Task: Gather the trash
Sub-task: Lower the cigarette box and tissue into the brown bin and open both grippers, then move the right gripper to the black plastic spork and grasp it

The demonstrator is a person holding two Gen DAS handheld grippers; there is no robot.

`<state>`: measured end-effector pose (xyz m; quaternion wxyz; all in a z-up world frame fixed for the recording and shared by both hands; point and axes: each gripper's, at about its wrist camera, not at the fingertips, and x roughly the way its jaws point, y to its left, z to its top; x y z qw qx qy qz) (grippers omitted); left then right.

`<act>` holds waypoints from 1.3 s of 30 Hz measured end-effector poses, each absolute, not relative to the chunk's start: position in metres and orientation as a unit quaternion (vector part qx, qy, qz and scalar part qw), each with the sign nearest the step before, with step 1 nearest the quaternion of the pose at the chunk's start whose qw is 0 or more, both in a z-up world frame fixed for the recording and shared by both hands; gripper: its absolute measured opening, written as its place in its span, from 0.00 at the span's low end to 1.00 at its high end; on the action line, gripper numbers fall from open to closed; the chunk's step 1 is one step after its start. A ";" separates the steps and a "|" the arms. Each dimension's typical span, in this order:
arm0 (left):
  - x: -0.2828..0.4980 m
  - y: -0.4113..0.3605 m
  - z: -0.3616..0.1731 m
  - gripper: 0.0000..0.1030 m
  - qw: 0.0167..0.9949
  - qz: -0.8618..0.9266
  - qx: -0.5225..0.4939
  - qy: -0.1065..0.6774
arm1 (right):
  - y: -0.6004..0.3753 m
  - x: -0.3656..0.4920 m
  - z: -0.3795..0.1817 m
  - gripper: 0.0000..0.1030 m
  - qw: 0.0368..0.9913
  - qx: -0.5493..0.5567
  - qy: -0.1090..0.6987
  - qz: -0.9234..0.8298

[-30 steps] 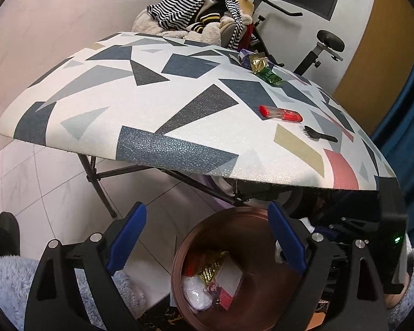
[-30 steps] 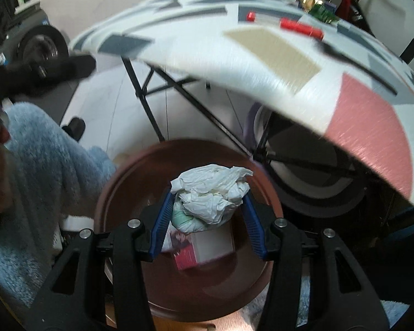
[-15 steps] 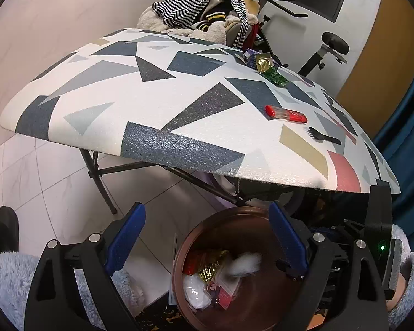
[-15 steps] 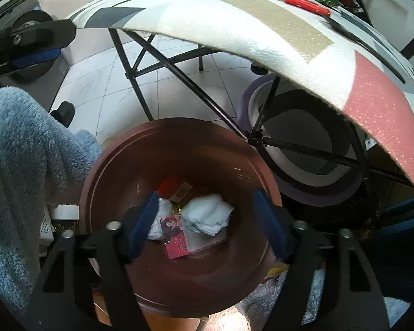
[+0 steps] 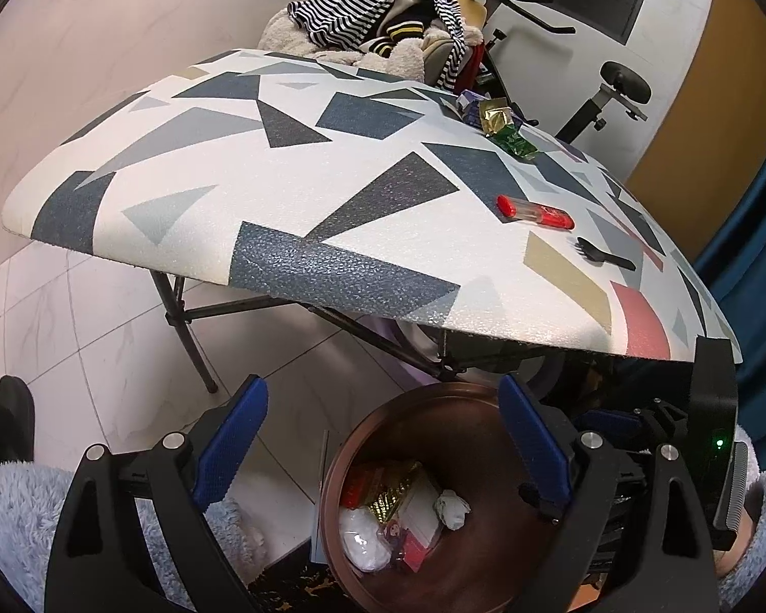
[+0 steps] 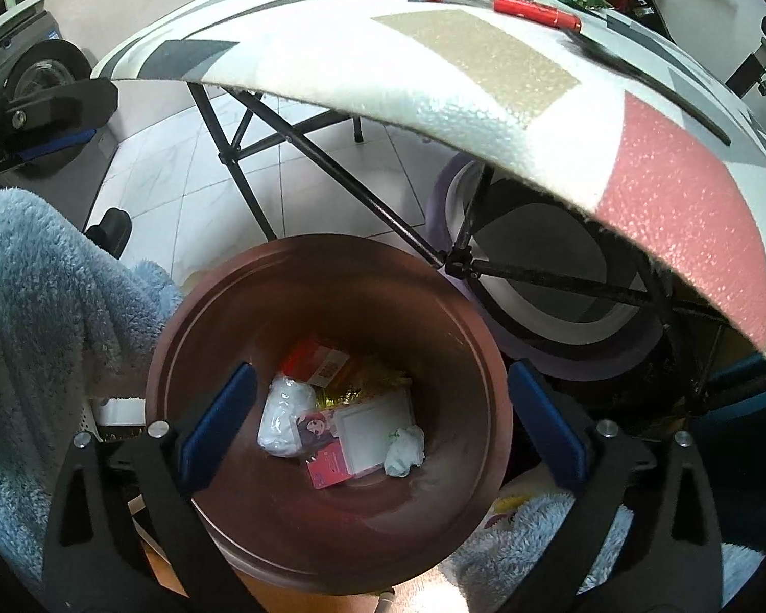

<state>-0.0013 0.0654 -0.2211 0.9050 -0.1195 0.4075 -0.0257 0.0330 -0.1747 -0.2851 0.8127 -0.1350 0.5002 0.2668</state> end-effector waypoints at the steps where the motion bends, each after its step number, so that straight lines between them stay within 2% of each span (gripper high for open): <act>1: -0.001 0.066 -0.221 0.87 0.905 -0.025 -0.121 0.408 | -0.175 0.034 -0.285 0.94 0.814 -0.134 0.499 0.266; 18: 0.000 0.069 -0.221 0.88 0.905 -0.023 -0.130 0.404 | -0.208 0.027 -0.229 0.94 0.872 -0.036 0.409 0.267; 27: 0.001 0.067 -0.217 0.88 0.909 -0.027 -0.136 0.393 | -0.256 0.061 -0.187 0.94 0.891 0.033 0.374 0.256; 30: 0.005 0.062 -0.216 0.88 0.910 -0.032 -0.130 0.392 | -0.266 0.083 -0.175 0.94 0.898 -0.010 0.363 0.250; 36: 0.010 0.054 -0.200 0.88 0.915 -0.056 -0.129 0.379 | -0.260 0.143 -0.173 0.94 0.867 -0.177 0.402 0.234; 39: 0.015 0.051 -0.189 0.88 0.917 -0.072 -0.136 0.367 | -0.255 0.160 -0.178 0.94 0.856 -0.207 0.406 0.246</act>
